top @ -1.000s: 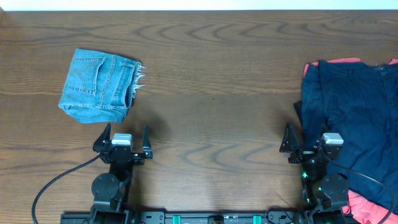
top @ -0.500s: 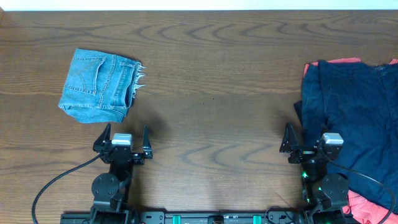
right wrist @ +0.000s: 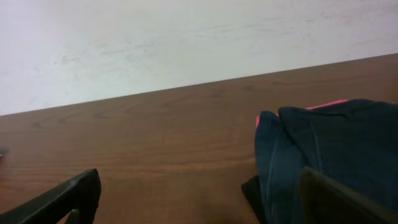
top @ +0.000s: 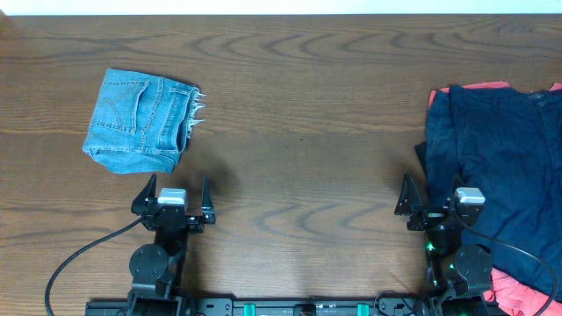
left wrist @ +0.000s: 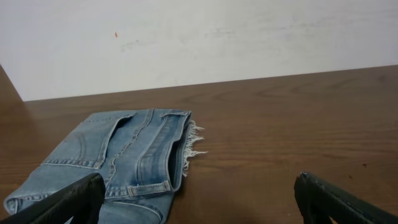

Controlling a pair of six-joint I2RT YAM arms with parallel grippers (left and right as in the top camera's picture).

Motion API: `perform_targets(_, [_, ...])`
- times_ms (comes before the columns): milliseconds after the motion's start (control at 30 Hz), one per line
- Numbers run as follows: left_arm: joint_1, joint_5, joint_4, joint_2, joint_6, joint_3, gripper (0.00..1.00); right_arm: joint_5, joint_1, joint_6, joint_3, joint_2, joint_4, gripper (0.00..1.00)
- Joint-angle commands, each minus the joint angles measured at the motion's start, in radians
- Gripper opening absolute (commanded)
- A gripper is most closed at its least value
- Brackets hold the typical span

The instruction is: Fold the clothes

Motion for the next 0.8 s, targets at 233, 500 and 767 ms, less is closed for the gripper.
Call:
perform_targets(233, [0.003, -0.009, -0.002, -0.005, -0.008, -0.007, 0.98, -0.001, -0.011, 0.0, -0.001, -0.006, 0.023, 0.99])
perform_targets(500, [0.003, -0.008, 0.002, -0.005, -0.009, -0.007, 0.98, -0.008, -0.011, 0.001, -0.001, -0.006, 0.031, 0.99])
perform_targets(767, [0.003, 0.022, 0.043, -0.005, -0.009, -0.003, 0.98, -0.105, -0.011, 0.0, 0.01, -0.006, 0.049, 0.99])
